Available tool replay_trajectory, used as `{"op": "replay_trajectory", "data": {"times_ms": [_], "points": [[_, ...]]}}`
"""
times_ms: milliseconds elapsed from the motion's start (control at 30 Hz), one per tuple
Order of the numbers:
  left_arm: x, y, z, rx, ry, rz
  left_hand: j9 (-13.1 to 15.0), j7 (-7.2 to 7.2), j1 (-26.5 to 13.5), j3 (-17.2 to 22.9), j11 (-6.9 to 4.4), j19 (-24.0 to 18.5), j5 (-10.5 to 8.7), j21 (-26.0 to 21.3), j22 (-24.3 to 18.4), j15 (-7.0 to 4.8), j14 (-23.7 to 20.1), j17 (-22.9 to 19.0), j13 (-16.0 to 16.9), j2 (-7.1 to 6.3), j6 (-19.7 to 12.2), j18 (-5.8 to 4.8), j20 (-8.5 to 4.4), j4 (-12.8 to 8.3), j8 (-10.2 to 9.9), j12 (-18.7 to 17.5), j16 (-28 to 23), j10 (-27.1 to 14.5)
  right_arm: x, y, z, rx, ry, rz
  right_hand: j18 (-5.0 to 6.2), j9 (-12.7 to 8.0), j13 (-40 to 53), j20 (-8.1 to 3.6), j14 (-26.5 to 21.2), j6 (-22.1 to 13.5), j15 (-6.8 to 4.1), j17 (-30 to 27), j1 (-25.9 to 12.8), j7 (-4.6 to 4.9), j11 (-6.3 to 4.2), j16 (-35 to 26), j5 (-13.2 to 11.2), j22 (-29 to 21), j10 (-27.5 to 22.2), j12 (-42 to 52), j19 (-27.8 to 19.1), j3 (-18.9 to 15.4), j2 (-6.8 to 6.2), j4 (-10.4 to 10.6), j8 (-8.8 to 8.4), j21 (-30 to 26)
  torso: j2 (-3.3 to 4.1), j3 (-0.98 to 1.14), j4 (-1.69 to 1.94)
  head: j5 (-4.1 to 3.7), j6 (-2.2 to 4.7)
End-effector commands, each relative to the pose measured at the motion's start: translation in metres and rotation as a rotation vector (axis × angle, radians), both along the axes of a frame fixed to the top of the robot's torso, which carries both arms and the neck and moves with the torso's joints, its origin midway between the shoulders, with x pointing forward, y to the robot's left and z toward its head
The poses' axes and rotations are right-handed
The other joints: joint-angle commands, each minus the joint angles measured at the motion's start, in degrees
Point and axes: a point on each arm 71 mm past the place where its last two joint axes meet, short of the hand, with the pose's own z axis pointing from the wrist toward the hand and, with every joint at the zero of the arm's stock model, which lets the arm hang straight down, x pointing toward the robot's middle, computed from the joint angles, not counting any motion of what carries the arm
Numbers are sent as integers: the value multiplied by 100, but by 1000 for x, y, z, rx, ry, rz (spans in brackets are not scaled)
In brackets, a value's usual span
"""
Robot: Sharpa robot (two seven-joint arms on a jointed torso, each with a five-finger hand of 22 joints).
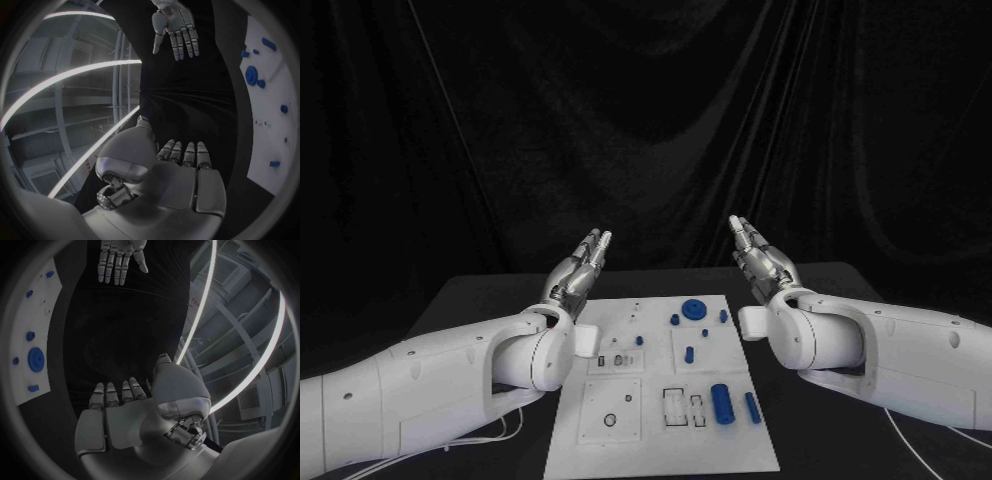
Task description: Assemble the parts on the task board
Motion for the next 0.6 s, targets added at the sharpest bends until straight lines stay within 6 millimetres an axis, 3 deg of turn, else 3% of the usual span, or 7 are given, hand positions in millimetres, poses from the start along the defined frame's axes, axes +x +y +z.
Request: {"op": "replay_trajectory", "data": {"times_ms": [33, 367, 400, 467, 500, 567, 600], "points": [[2, -9, 8, -195, -9, -121, 8, -119, 246, -79, -116, 6, 49, -20, -10, -743, 8, -8, -8, 31, 6, 156, -290, 47, 25, -37, -21, 0, 1, 1, -1, 129, 61, 22, 72, 5, -8, -480, 3, 26, -1184, -9, 54, 21, -4, -23, 3, -5, 2, -22, -2, -37, 13, 3, 17, -26, -1, 1, 1, 1, -1], [4, -13, 12, -279, -8, -192, 12, -144, 278, -82, -132, 6, 60, -20, -10, -702, 8, -8, -8, 28, 23, 203, -208, 48, 29, -37, -21, 0, 2, 1, 0, 137, 66, 24, 71, 7, -8, -390, 3, 42, -1122, -9, 83, 72, 51, -23, -11, -5, 2, -22, -2, -55, 10, -2, 19, -26, -1, 1, 1, 1, -1], [7, 0, 8, -329, -10, -234, 12, -147, 282, -81, -135, 6, 63, -20, -10, -691, 8, -8, -8, 29, 24, 209, -193, 49, 29, -37, -21, 0, 3, -6, -4, 156, 99, 47, 70, 8, -8, -356, 3, 52, -1104, -9, 94, 92, 71, -23, -10, -5, 2, -22, -2, -59, 11, -1, 21, -26, 0, -3, 30, -40, -110], [7, 1, 8, -331, -11, -235, 11, -153, 289, -83, -142, 6, 63, -20, -10, -671, 8, -8, -8, 28, 23, 218, -168, 49, 28, -37, -21, 0, 4, -6, -4, 158, 102, 50, 70, 9, -8, -337, 3, 59, -1093, -9, 102, 103, 82, -23, -9, -5, 2, -22, -2, -61, 12, -2, 22, -26, -3, -4, 21, -33, -76], [7, 2, 8, -335, -14, -237, 12, -160, 305, -82, -152, 6, 72, -20, -10, -635, 8, -8, -8, 29, 28, 227, -123, 49, 29, -37, -21, 0, 4, -6, -5, 158, 104, 51, 70, 10, -8, -334, 3, 60, -1091, -9, 104, 105, 84, -23, -8, -5, 3, -22, -2, -62, 13, -2, 22, -26, -4, -1, 17, -23, -100], [8, 3, 9, -343, -21, -242, 16, -163, 369, -76, -154, 6, 154, -20, -10, -568, 8, -8, -8, 16, 47, 249, -34, 44, 33, -37, -21, 0, 4, -6, -5, 159, 106, 52, 70, 7, -8, -273, 3, 47, -1035, -9, 131, 128, 113, -23, 2, -5, 2, -22, -2, -66, 13, -4, 19, -26, -7, -3, 18, -9, -112], [8, 4, 9, -350, -26, -246, 25, -171, 487, -65, -164, 6, 320, -20, -10, -550, 8, -8, -8, -18, 101, 274, 9, 40, 45, -37, -21, 0, 4, -6, -5, 160, 108, 54, 77, 0, -8, -232, 3, 3, -980, -9, 174, 118, 116, -23, 23, -5, 2, -22, -2, -68, 0, -9, 10, -26, -6, -3, 22, -10, -111]]}}
